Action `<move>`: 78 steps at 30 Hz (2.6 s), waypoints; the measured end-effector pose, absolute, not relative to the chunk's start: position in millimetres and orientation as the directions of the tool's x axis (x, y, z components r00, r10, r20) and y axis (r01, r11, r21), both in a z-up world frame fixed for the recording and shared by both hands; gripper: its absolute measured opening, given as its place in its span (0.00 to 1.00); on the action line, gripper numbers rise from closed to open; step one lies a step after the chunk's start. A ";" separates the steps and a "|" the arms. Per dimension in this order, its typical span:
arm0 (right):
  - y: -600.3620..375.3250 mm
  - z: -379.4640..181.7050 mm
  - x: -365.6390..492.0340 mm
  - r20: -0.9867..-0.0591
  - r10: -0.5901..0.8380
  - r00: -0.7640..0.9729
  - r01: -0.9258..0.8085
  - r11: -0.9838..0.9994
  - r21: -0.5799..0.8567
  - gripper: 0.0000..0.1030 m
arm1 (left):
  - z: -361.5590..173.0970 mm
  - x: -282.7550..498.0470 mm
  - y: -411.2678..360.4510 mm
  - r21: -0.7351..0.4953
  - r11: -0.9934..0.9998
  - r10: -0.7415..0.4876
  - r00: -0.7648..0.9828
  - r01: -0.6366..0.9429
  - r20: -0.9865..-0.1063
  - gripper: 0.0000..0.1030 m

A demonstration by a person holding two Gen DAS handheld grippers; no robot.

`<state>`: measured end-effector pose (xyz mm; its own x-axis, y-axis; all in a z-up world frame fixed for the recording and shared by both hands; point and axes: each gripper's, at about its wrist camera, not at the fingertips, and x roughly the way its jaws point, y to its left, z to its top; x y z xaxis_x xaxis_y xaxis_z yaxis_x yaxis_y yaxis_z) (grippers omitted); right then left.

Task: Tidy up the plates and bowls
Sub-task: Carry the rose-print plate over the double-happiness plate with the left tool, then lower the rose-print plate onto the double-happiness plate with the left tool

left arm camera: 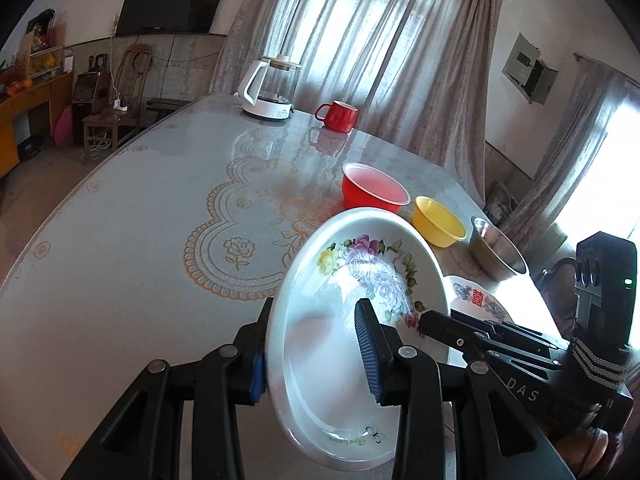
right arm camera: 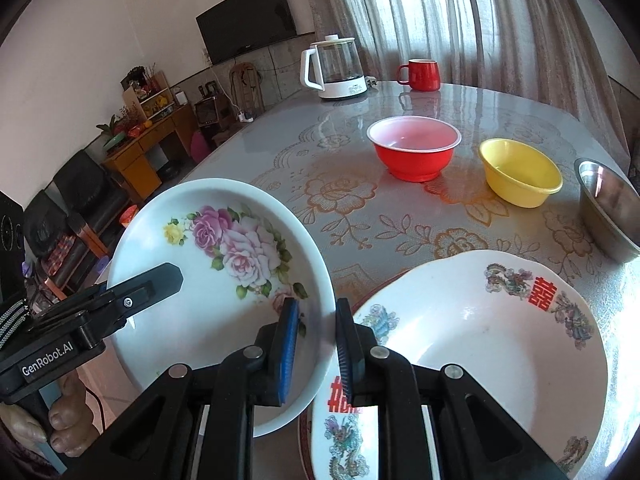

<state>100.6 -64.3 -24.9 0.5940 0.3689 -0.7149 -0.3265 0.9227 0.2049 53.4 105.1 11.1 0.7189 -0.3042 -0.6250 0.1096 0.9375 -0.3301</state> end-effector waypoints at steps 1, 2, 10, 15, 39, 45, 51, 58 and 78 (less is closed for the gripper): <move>-67.2 -23.7 99.9 -0.712 0.368 0.598 -0.321 0.924 0.208 0.17 | 12.3 53.6 102.1 -0.329 0.937 -0.310 0.718 0.118 -0.623 0.36; -70.2 -22.6 99.0 -0.710 0.366 0.602 -0.315 0.925 0.210 0.17 | 13.2 53.9 99.0 -0.328 0.936 -0.316 0.716 0.128 -0.623 0.36; -92.2 -17.1 89.1 -0.703 0.337 0.626 -0.270 0.940 0.210 0.17 | 16.5 54.7 81.2 -0.325 0.929 -0.350 0.705 0.177 -0.617 0.36; -99.7 -14.2 83.2 -0.696 0.327 0.639 -0.252 0.944 0.212 0.17 | 15.7 54.9 77.4 -0.332 0.924 -0.365 0.696 0.190 -0.619 0.36; -164.8 -14.4 62.1 -0.728 0.149 0.669 -0.045 0.986 0.161 0.17 | 11.2 69.6 -12.3 -0.315 0.871 -0.488 0.585 0.376 -0.648 0.36; -180.9 -18.4 56.6 -0.735 0.100 0.670 0.000 0.991 0.135 0.17 | 3.5 70.2 -30.2 -0.280 0.864 -0.489 0.562 0.419 -0.667 0.36; -189.9 -24.5 53.3 -0.751 0.065 0.657 0.026 0.994 0.109 0.18 | -10.1 71.5 -44.0 -0.239 0.870 -0.460 0.536 0.431 -0.708 0.36; -187.9 -33.2 51.5 -0.769 0.020 0.639 0.037 0.998 0.056 0.19 | -18.2 72.8 -44.7 -0.225 0.875 -0.448 0.539 0.429 -0.714 0.37; -197.2 -28.9 57.9 -0.747 0.055 0.663 0.048 0.992 0.116 0.23 | -12.6 81.0 -36.9 -0.240 0.881 -0.450 0.562 0.409 -0.694 0.40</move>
<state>57.9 -197.2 -28.9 0.6628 0.0547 -0.7468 0.0484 0.9921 0.1157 81.0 -36.9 -12.6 0.5619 -0.4499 -0.6942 0.4087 0.8806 -0.2398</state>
